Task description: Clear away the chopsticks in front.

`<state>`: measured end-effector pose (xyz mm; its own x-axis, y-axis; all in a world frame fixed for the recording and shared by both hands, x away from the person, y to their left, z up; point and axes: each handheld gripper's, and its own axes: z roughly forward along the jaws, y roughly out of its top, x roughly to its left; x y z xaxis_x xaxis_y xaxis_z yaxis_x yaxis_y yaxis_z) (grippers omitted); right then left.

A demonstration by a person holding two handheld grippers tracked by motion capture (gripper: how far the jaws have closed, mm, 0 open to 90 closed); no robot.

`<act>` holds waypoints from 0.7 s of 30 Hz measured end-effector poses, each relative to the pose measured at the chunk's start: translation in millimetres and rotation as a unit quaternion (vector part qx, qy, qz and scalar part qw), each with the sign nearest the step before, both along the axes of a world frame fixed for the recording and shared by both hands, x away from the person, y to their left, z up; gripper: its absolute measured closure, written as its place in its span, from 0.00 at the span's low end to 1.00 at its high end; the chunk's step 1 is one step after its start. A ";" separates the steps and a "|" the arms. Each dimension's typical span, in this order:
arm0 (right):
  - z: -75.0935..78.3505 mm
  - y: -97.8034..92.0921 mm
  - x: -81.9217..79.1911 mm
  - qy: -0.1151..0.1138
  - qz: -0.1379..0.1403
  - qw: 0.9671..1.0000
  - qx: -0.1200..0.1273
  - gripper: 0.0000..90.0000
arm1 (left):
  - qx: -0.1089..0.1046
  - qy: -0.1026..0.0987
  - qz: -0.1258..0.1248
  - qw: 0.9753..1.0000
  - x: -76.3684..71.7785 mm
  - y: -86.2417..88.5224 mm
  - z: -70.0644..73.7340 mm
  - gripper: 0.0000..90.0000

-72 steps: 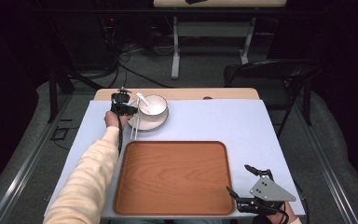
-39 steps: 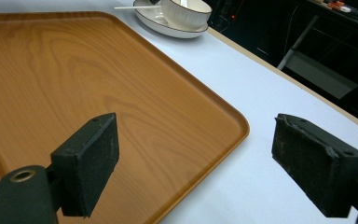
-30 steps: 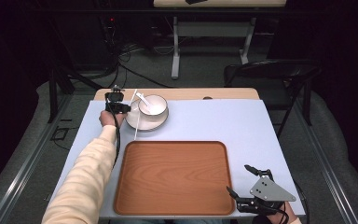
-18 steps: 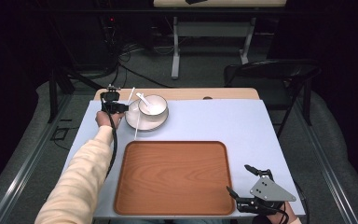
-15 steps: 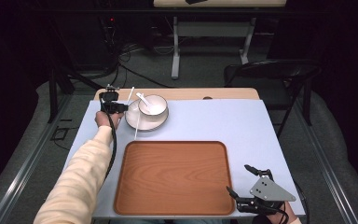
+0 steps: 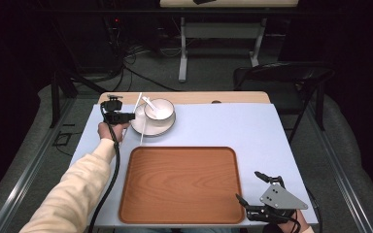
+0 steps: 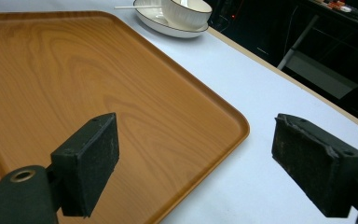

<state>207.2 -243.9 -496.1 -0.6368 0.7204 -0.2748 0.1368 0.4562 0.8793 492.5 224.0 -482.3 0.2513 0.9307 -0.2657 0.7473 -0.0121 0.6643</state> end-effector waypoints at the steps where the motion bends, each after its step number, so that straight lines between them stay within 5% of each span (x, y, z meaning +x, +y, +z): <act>1: 0.0 0.0 0.0 0.000 0.000 1.000 0.000 0.16 | 0.000 0.000 0.000 1.000 0.0 0.0 0.0 0.94; 21: 0.0 0.1 -0.1 0.000 0.000 1.000 0.000 0.16 | -0.047 -0.032 -0.039 0.998 -67.4 -20.3 6.6 0.94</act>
<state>207.1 -243.8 -496.1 -0.6368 0.7203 -0.2750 0.1366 0.4564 0.8792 425.1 203.7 -475.7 0.3417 0.8792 -0.3320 0.7024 -0.0042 0.7118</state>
